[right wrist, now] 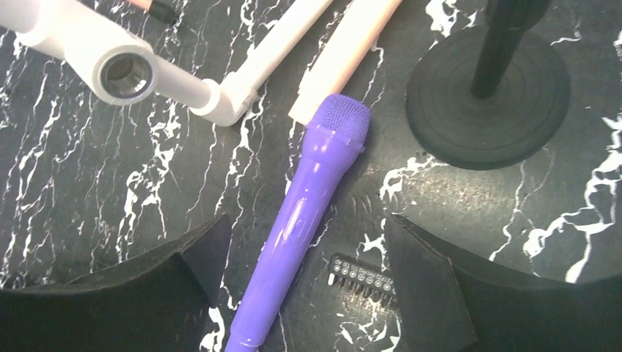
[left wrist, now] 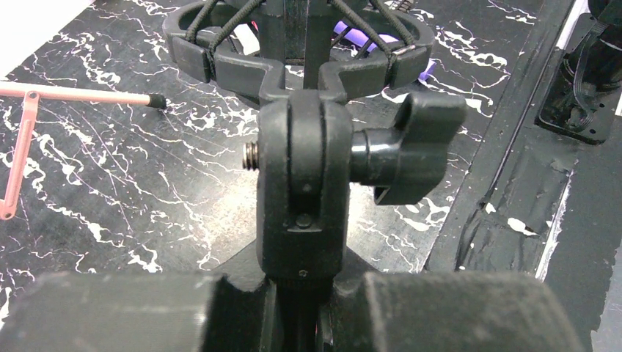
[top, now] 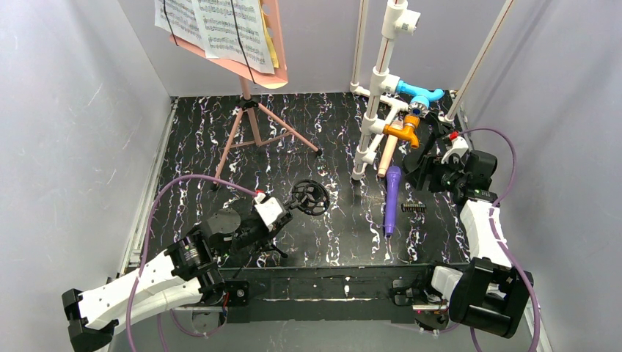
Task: Pack up the instrument practice props
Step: Place the microphone at the center of the board.
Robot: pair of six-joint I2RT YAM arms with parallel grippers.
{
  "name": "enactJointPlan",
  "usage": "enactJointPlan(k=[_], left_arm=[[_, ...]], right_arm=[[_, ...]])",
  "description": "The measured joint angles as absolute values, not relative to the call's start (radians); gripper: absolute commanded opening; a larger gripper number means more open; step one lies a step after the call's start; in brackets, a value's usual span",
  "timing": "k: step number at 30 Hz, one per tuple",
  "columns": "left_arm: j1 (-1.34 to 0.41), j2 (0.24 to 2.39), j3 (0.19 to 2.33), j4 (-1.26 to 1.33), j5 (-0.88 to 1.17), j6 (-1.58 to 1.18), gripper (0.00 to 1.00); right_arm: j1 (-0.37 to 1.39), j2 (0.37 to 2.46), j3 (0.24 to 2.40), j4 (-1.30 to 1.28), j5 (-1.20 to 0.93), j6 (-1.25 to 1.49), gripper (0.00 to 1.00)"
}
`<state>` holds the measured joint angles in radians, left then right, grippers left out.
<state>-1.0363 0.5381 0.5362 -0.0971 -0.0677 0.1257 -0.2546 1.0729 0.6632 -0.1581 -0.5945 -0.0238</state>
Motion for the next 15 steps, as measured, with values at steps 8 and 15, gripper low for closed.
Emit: enactJointPlan(k=[8, 15], left_arm=[[-1.036, 0.538, 0.536, -0.082, -0.063, 0.11, 0.0], [-1.036, 0.542, 0.531, -0.054, -0.061, 0.099, 0.0]], right_arm=[[-0.255, 1.093, 0.663, -0.219, -0.693, -0.06, 0.85], [-0.255, 1.114, 0.663, -0.242, -0.744, -0.088, 0.85]])
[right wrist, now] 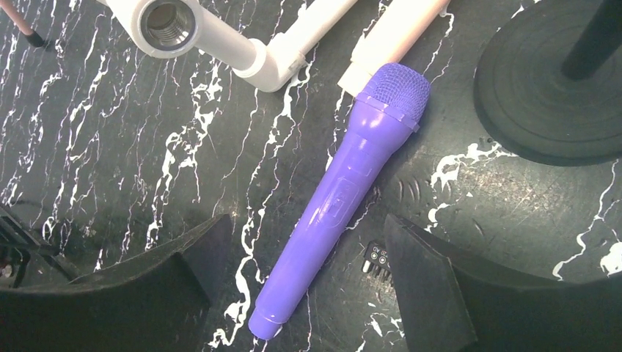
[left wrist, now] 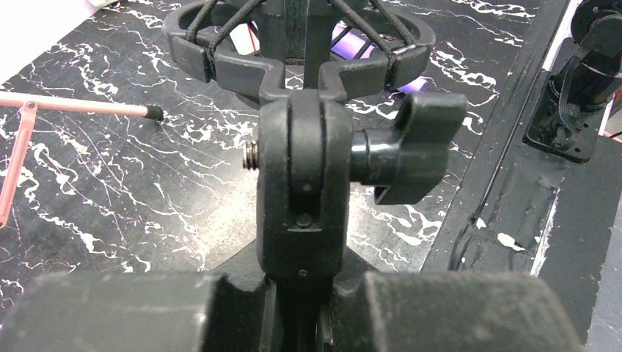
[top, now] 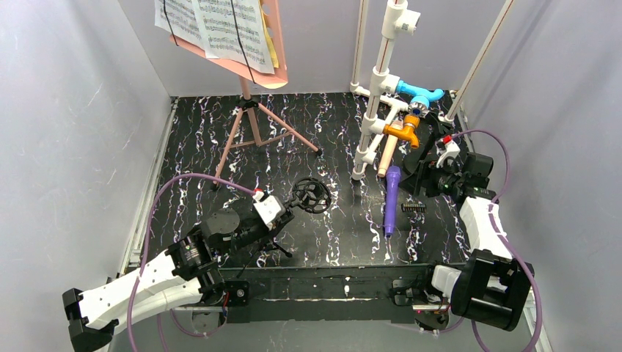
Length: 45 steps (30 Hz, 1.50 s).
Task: Pack up the instrument practice props
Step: Place the microphone at the center of the board, then unscrew the knob on the microphone stand.
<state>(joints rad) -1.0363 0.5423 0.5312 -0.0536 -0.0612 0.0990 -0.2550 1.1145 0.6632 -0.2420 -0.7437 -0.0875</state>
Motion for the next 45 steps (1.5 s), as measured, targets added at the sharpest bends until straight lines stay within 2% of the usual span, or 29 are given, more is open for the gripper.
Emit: enactJointPlan(k=[25, 36, 45], left_arm=[[-1.036, 0.559, 0.503, -0.002, -0.05, 0.07, 0.0], [-1.036, 0.629, 0.503, 0.075, -0.029, 0.047, 0.0], [-1.036, 0.682, 0.503, 0.134, -0.01, 0.025, 0.0]], right_arm=[[-0.148, 1.167, 0.56, -0.145, -0.681, -0.057, 0.84], [-0.148, 1.036, 0.559, -0.146, -0.784, -0.095, 0.86], [-0.148, 1.03, 0.559, -0.157, -0.818, -0.107, 0.86]])
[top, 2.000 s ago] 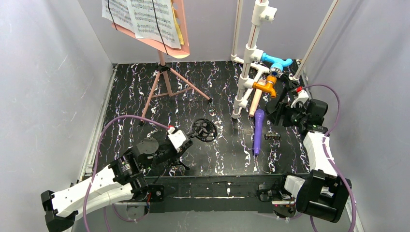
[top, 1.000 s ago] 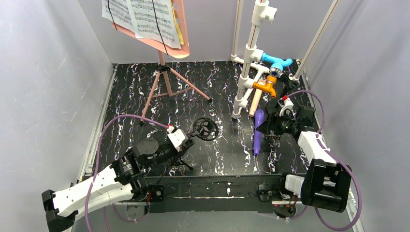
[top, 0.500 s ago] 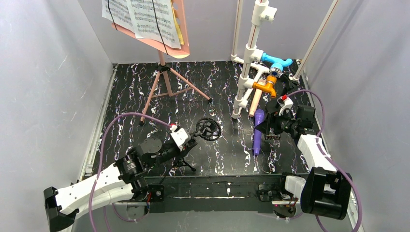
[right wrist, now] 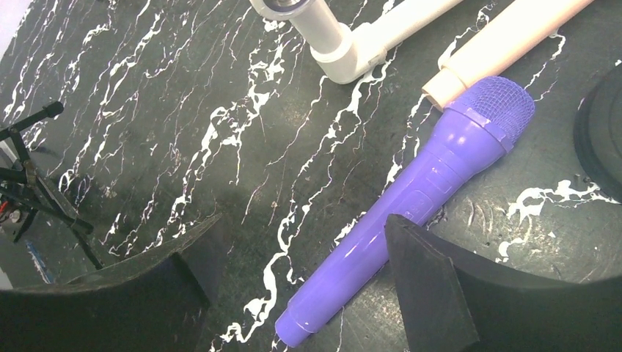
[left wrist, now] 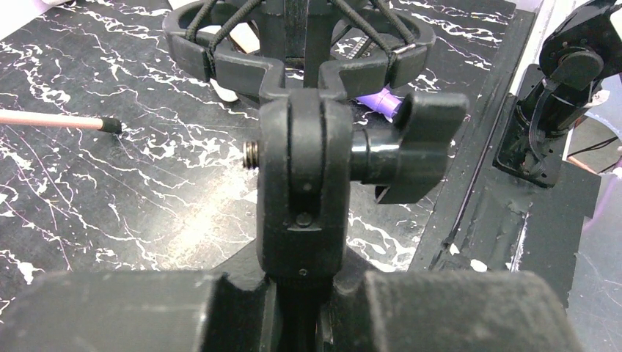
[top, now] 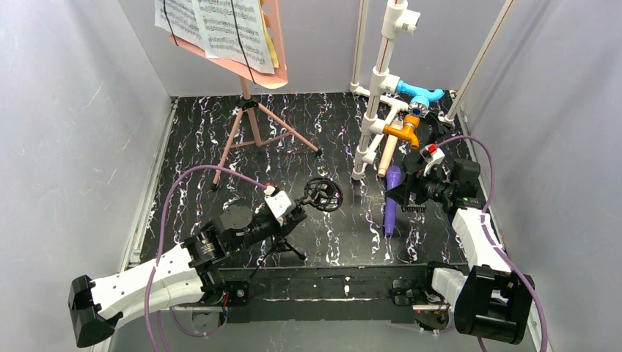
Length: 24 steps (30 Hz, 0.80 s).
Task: Pack up the instrument practice props
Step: Unscrew the knob on the microphone stand.
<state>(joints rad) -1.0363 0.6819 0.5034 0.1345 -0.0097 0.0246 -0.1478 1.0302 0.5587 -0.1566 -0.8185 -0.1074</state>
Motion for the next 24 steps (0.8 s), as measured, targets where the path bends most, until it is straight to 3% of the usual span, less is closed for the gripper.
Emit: enactJointPlan(k=[24], left_arm=[[-1.036, 0.674, 0.464, 0.233, -0.012, -0.056, 0.0]], right_arm=[[-0.129, 0.809, 0.61, -0.356, -1.017, -0.247, 0.85]])
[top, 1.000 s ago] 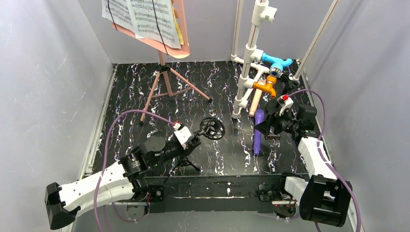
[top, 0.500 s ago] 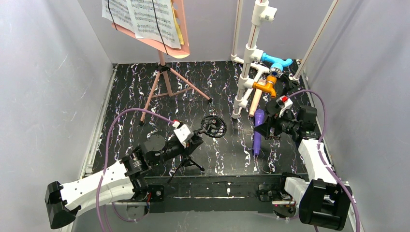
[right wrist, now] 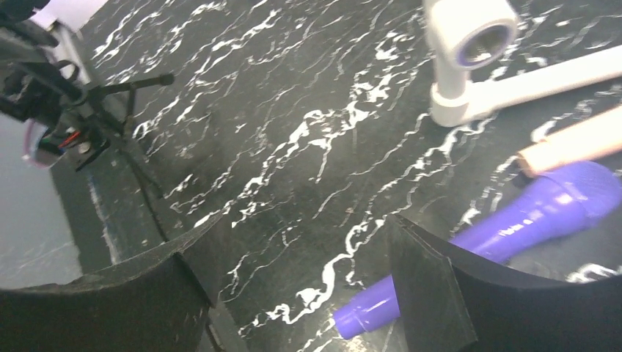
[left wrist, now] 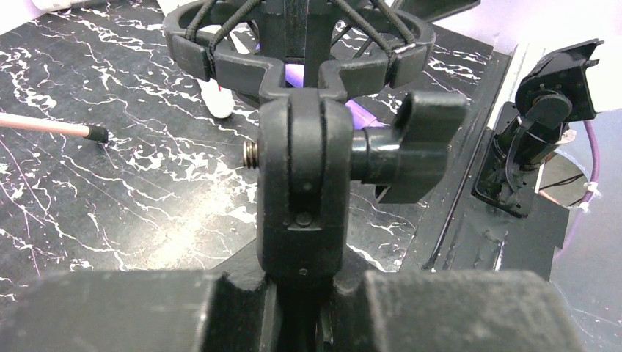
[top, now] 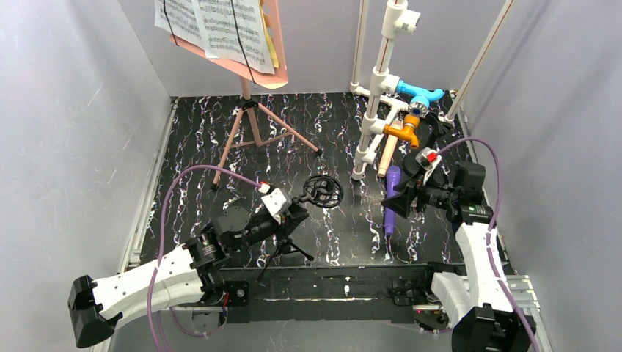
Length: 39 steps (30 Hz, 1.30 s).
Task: Pack up the instrument practice props
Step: Unscrew the knob on the microphone stand.
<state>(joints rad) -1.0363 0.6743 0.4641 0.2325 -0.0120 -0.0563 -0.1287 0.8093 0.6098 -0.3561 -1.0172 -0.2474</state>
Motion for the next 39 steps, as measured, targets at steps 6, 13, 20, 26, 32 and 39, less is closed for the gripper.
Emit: enactJointPlan(k=[6, 13, 20, 26, 32, 39], left_arm=[[-1.036, 0.656, 0.442, 0.248, -0.023, -0.065, 0.0], [-1.036, 0.642, 0.434, 0.248, -0.031, -0.082, 0.0], [-1.036, 0.677, 0.434, 0.254, -0.031, -0.108, 0.0], [-1.036, 0.702, 0.434, 0.264, -0.028, -0.12, 0.0], [-1.036, 0.739, 0.439, 0.295, 0.0, -0.131, 0.0], [-1.036, 0.795, 0.441, 0.335, 0.048, -0.142, 0.0]], right_arm=[[-0.002, 0.875, 0.633, -0.416, -1.026, -0.273, 0.84], [0.205, 0.943, 0.758, -0.603, -0.985, -0.468, 0.86], [0.311, 0.964, 0.815, -0.815, -0.942, -0.781, 0.9], [0.351, 0.967, 0.815, -0.973, -0.917, -1.02, 0.92], [0.373, 0.969, 0.815, -1.047, -0.907, -1.161, 0.94], [0.389, 0.977, 0.828, -1.045, -0.908, -1.217, 0.98]])
